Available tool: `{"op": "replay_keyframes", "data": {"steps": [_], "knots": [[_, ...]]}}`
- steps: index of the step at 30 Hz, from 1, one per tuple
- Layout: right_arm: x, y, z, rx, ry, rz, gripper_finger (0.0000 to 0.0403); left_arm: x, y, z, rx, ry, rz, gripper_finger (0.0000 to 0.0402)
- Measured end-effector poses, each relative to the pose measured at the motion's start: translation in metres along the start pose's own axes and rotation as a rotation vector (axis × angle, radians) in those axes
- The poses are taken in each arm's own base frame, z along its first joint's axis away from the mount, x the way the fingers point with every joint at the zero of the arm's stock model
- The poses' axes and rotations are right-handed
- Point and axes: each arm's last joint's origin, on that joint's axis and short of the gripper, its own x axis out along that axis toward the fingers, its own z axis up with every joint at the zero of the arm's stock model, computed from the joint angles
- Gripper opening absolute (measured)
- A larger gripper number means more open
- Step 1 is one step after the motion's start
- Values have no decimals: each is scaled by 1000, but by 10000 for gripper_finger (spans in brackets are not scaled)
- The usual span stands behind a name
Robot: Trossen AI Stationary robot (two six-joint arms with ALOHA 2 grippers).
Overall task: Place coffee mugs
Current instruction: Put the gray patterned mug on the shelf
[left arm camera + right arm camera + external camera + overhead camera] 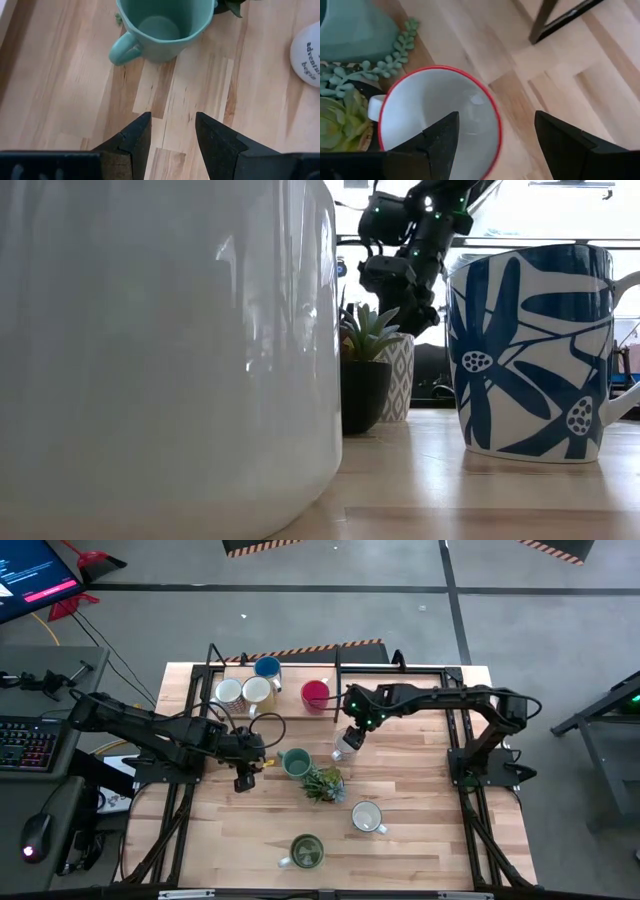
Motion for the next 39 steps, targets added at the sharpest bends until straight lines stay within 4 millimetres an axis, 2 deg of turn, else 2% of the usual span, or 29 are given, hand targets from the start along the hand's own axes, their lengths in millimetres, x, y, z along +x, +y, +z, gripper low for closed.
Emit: {"op": "replay_keyframes", "data": {"steps": [10,39], "knots": [[20,6,0,-22,16,-26,240,0,0,0,2,-2,3,145],[20,8,1,-3,-11,-33,239,0,0,0,3,-1,2,145]]}}
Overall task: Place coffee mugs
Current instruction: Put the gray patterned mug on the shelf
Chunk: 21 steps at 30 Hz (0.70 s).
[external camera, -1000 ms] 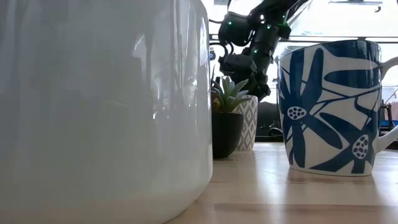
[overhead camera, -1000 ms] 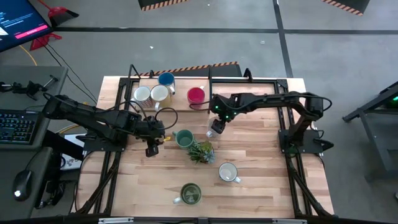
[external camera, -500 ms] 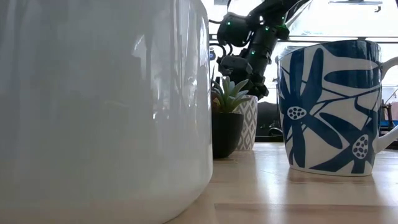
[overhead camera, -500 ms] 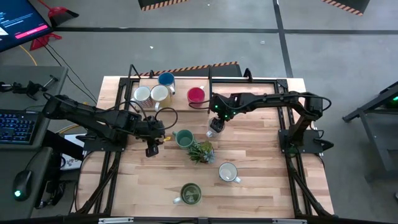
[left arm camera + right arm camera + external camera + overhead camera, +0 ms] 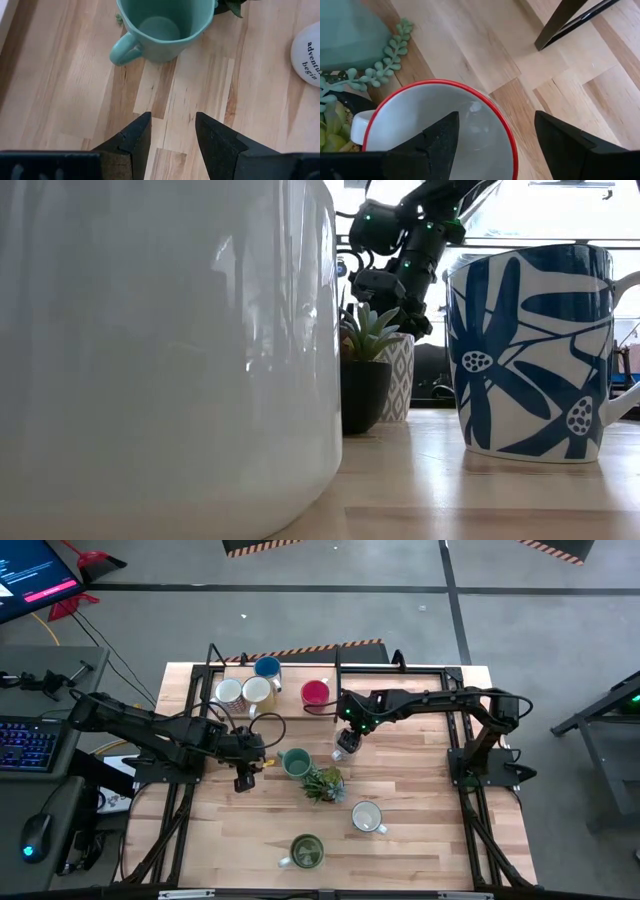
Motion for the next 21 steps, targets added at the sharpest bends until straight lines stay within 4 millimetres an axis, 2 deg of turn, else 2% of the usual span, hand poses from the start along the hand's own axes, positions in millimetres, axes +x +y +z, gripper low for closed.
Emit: {"op": "replay_keyframes", "data": {"steps": [11,21], "knots": [[0,-1,0,20,0,-14,205,0,0,0,0,0,0,145],[20,-5,-3,35,55,-41,204,0,0,0,0,1,0,145]]}}
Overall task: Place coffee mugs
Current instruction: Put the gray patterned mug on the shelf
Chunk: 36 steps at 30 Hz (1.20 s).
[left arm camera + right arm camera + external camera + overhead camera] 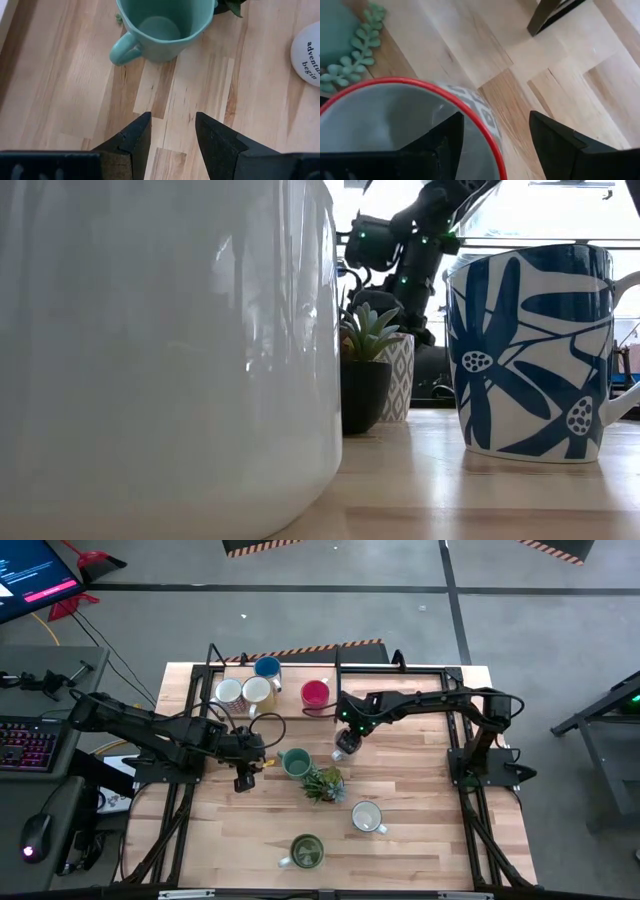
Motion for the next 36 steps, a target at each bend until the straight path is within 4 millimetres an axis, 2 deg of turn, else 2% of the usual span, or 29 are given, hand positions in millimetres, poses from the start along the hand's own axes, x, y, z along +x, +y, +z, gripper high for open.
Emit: {"op": "replay_keyframes", "data": {"steps": [4,7,10,14,15,22,28,32,36], "knots": [[0,0,0,25,-5,2,194,0,0,0,0,0,0,145],[0,0,0,42,-1,0,165,0,0,0,0,0,0,145],[0,0,0,45,0,0,117,0,0,0,0,0,0,145],[0,0,0,53,6,8,26,0,0,0,1,0,0,145],[0,0,-1,51,9,5,14,0,0,0,1,0,0,145],[-4,5,2,32,9,32,3,0,0,0,1,0,0,145],[-38,25,17,-55,-15,30,2,0,0,0,1,0,0,145],[-73,37,30,-126,-43,-26,1,0,0,0,1,0,0,145],[-111,44,51,-162,-156,-45,1,0,0,0,0,0,1,145]]}}
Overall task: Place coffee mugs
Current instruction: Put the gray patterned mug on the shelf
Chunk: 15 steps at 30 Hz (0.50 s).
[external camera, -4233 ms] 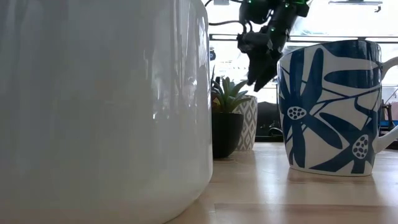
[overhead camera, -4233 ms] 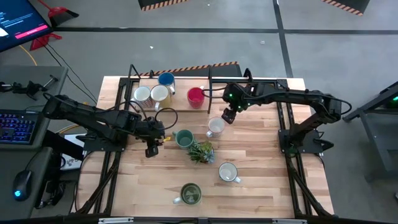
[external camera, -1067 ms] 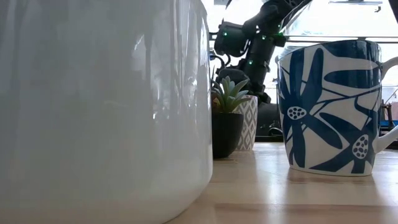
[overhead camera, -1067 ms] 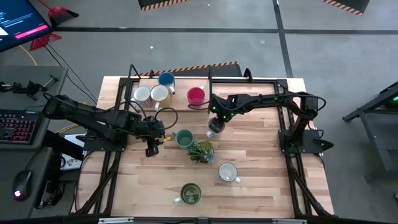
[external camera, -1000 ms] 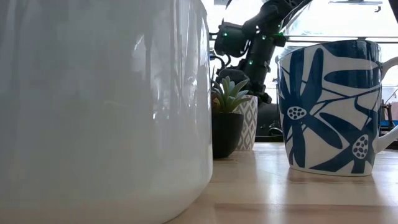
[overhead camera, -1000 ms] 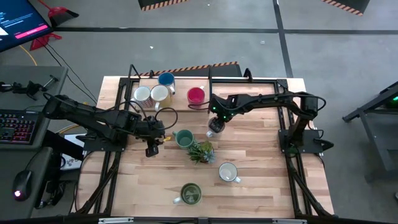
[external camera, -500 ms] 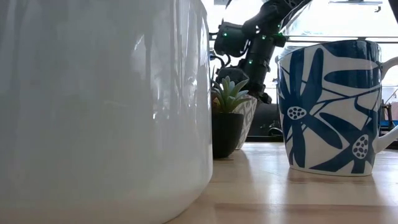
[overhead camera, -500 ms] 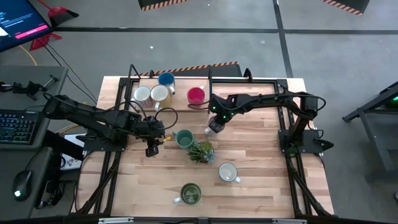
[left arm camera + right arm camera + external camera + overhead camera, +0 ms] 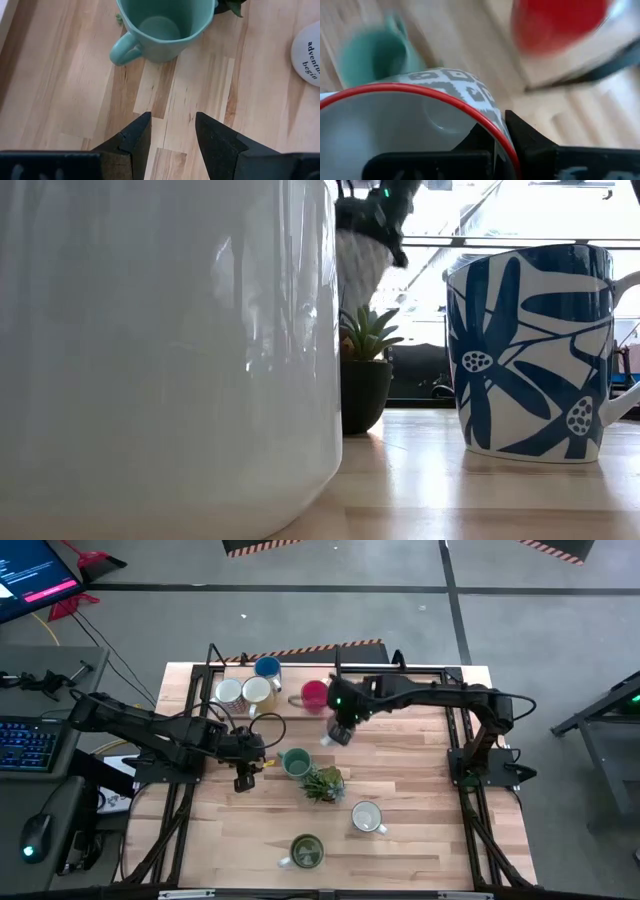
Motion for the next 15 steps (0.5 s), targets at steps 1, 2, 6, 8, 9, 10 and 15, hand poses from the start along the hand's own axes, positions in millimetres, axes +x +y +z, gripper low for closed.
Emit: {"op": "replay_keyframes", "data": {"steps": [1,2,6,8,9,10,15], "knots": [[-9,-2,8,-4,-45,-10,1,0,0,0,0,0,0,145],[-18,-5,16,-4,-90,-24,1,0,0,0,0,0,0,145],[-48,-27,40,35,-228,-103,1,0,0,0,7,0,0,145],[-62,-41,51,71,-296,-118,1,0,0,0,20,0,0,145],[-69,-47,56,82,-331,-125,1,0,0,0,27,0,0,145],[-75,-54,61,92,-360,-135,0,0,0,0,32,0,0,145],[-84,-83,85,110,-424,-162,0,0,0,0,34,0,0,145]]}}
